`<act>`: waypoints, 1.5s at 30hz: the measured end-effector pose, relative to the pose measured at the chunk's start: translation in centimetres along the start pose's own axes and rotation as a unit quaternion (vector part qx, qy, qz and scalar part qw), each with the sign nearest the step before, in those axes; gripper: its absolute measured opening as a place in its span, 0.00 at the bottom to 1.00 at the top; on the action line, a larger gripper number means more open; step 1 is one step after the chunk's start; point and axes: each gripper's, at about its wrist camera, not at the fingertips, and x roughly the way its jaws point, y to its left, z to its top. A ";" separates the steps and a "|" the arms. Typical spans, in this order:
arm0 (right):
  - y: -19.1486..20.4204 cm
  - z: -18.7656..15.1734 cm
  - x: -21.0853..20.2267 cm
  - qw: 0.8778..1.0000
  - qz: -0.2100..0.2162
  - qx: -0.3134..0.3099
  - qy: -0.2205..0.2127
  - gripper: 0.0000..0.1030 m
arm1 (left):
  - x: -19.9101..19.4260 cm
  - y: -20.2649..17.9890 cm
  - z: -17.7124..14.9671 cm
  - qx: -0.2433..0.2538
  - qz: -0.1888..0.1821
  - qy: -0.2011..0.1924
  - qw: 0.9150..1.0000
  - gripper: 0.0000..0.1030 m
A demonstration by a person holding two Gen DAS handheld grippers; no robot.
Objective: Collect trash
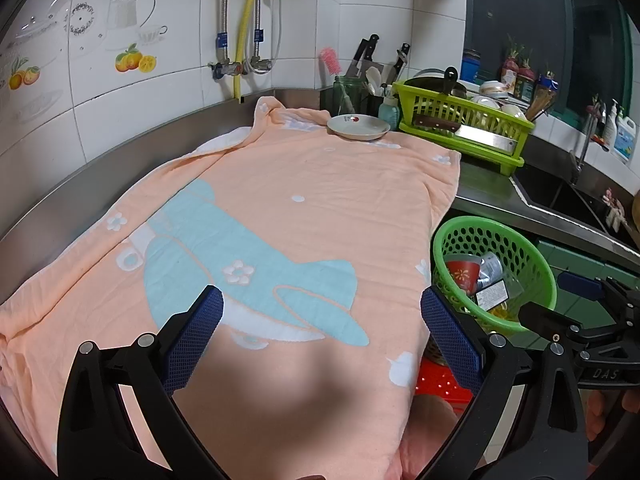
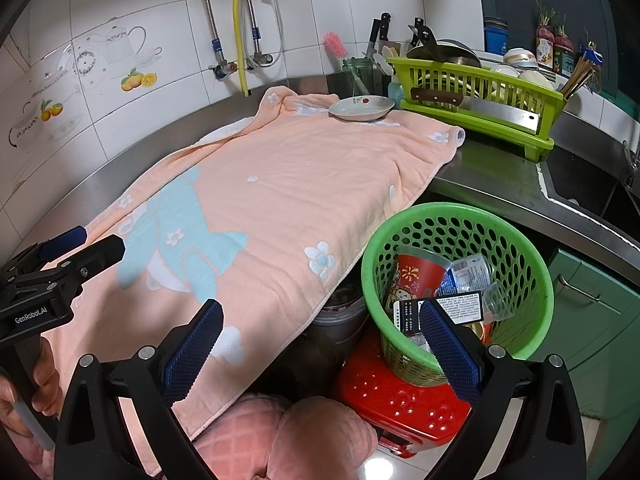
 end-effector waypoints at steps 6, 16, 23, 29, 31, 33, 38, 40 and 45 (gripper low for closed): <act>0.0 0.0 0.0 1.000 0.001 0.000 0.001 0.92 | 0.1 0.2 0.0 -0.002 0.001 0.001 1.000 0.95; 0.1 -0.1 0.1 1.000 0.002 -0.001 0.001 0.92 | 0.2 0.3 0.0 -0.003 0.002 0.001 1.000 0.95; 0.1 -0.1 0.1 1.000 0.001 -0.001 0.001 0.92 | 0.2 0.3 -0.2 -0.002 0.005 0.002 1.000 0.95; 0.1 -0.4 0.3 1.000 0.003 0.000 0.002 0.92 | 0.1 0.1 -0.4 -0.001 0.008 0.000 1.000 0.95; 0.1 -0.3 0.3 1.000 0.003 0.000 0.003 0.92 | 0.2 0.1 -0.4 -0.001 0.009 0.001 1.000 0.95; 0.1 -0.3 0.3 1.000 0.003 0.000 0.002 0.92 | 0.2 0.1 -0.4 -0.002 0.009 0.001 1.000 0.95; 0.2 -0.4 0.3 1.000 0.003 0.000 0.002 0.92 | 0.2 0.2 -0.4 -0.006 0.004 0.002 1.000 0.95; 0.2 -0.3 0.3 1.000 0.003 0.000 0.003 0.92 | 0.1 0.2 -0.4 -0.005 0.005 0.002 1.000 0.95; 0.3 -0.4 0.3 1.000 0.004 0.000 0.003 0.92 | 0.3 -0.1 -0.6 0.003 0.014 0.006 1.000 0.95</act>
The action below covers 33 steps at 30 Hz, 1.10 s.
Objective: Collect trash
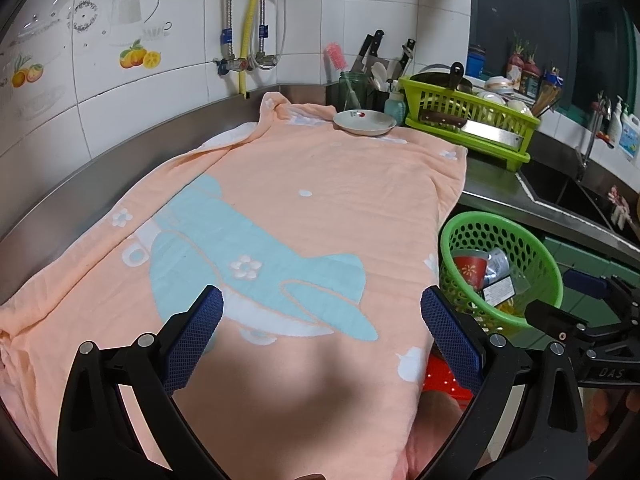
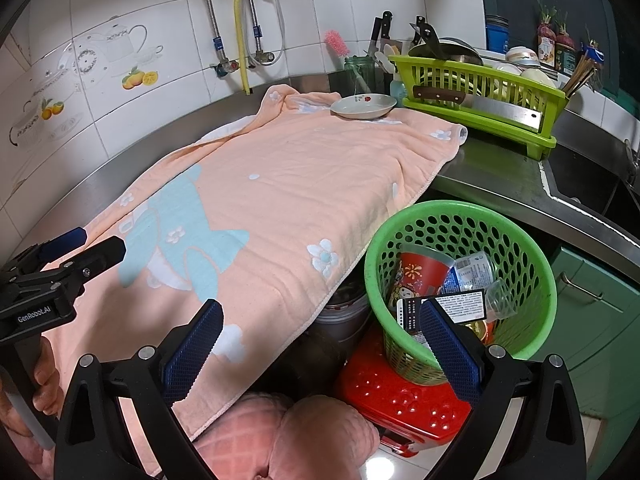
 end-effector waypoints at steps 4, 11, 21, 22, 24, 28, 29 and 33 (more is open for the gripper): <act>0.0 0.0 0.0 1.000 -0.001 0.000 0.000 0.92 | -0.2 -0.1 -0.1 0.005 0.005 -0.005 1.000 0.95; 0.0 0.0 0.0 1.000 0.000 0.001 0.000 0.92 | -0.3 -0.4 0.0 0.014 0.004 -0.008 1.000 0.95; -0.1 0.1 -0.2 1.000 0.000 0.001 -0.001 0.92 | -0.3 -0.8 0.2 0.019 0.006 -0.007 1.000 0.95; -0.1 0.2 -0.2 1.000 0.000 0.000 -0.001 0.92 | -0.3 -0.7 0.2 0.017 0.004 -0.006 1.000 0.95; 0.0 0.1 -0.2 1.000 -0.001 0.000 -0.001 0.92 | -0.3 -0.6 0.3 0.014 0.001 -0.007 1.000 0.95; -0.2 0.2 -0.3 1.000 0.000 0.000 -0.001 0.92 | -0.5 -0.5 0.4 0.012 0.002 -0.011 1.000 0.95; -0.2 0.2 -0.3 1.000 0.000 0.000 -0.001 0.92 | -0.4 -0.5 0.3 0.011 0.002 -0.010 1.000 0.95; -0.2 0.2 -0.3 1.000 0.000 -0.001 -0.001 0.92 | -0.2 -0.5 0.2 0.008 0.001 -0.006 1.000 0.95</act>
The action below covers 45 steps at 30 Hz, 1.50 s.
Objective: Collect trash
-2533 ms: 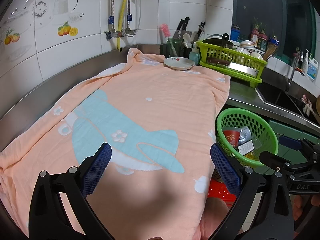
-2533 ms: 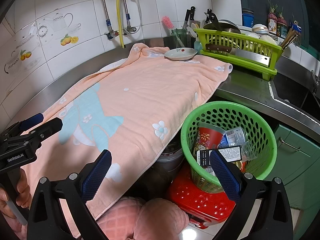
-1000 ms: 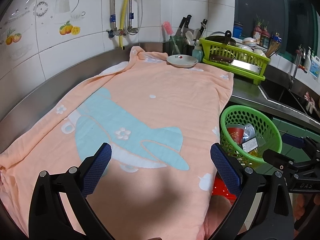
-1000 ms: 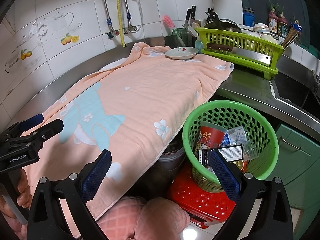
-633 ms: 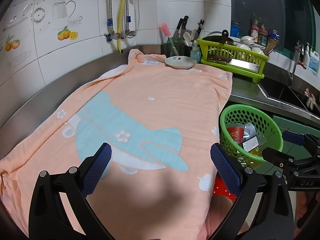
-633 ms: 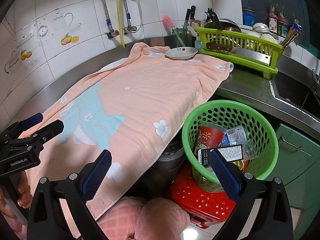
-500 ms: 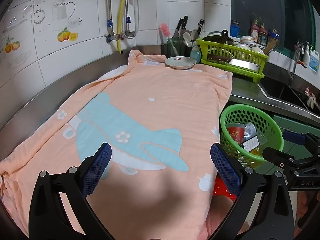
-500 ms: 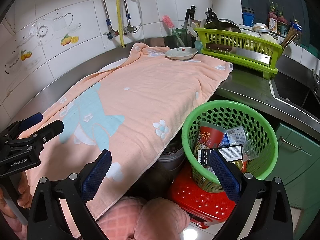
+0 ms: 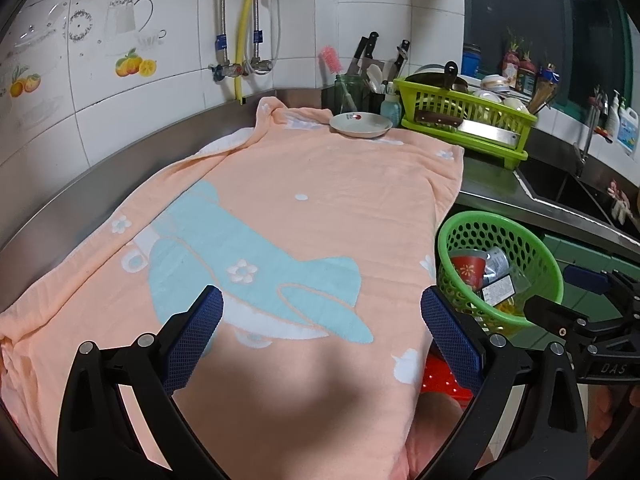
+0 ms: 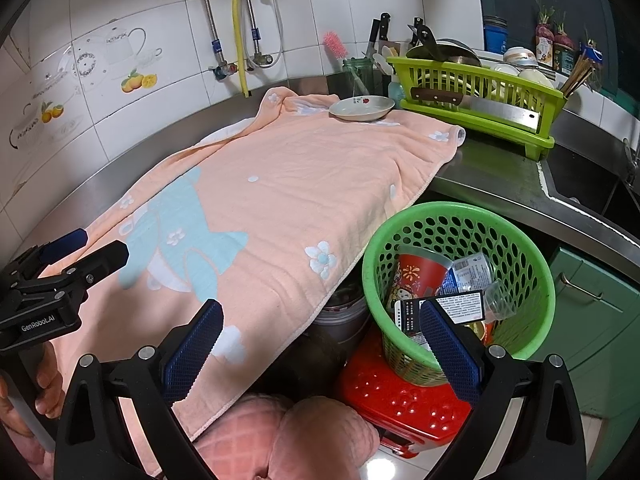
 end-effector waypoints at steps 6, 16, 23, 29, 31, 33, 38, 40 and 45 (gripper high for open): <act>0.0 0.0 0.0 1.000 0.000 0.000 0.000 0.92 | 0.1 0.0 -0.1 0.000 0.001 0.000 1.000 0.95; 0.0 0.0 0.0 1.000 0.001 0.000 0.000 0.92 | 0.3 0.0 -0.1 0.001 0.006 0.004 1.000 0.95; 0.0 0.0 0.0 1.000 0.000 0.000 0.000 0.92 | 0.4 -0.1 -0.2 0.003 0.009 0.006 1.000 0.95; 0.0 0.1 0.0 1.000 0.001 0.000 0.001 0.92 | 0.4 0.0 -0.2 0.003 0.011 0.006 1.000 0.95; 0.0 0.1 0.0 1.000 0.000 0.000 0.000 0.92 | 0.4 0.0 -0.2 0.003 0.011 0.006 1.000 0.95; 0.0 0.1 0.0 1.000 0.001 0.000 0.000 0.92 | 0.4 0.0 -0.2 0.004 0.011 0.006 1.000 0.95; 0.1 0.1 0.0 1.000 0.002 0.000 0.001 0.92 | 0.4 0.1 -0.3 0.002 0.012 0.006 1.000 0.95; 0.1 0.1 0.0 1.000 0.001 0.000 0.001 0.92 | 0.4 0.2 -0.3 0.002 0.013 0.006 1.000 0.95; 0.1 0.0 0.0 1.000 0.001 0.000 0.000 0.92 | 0.3 0.1 -0.3 0.003 0.012 0.005 1.000 0.95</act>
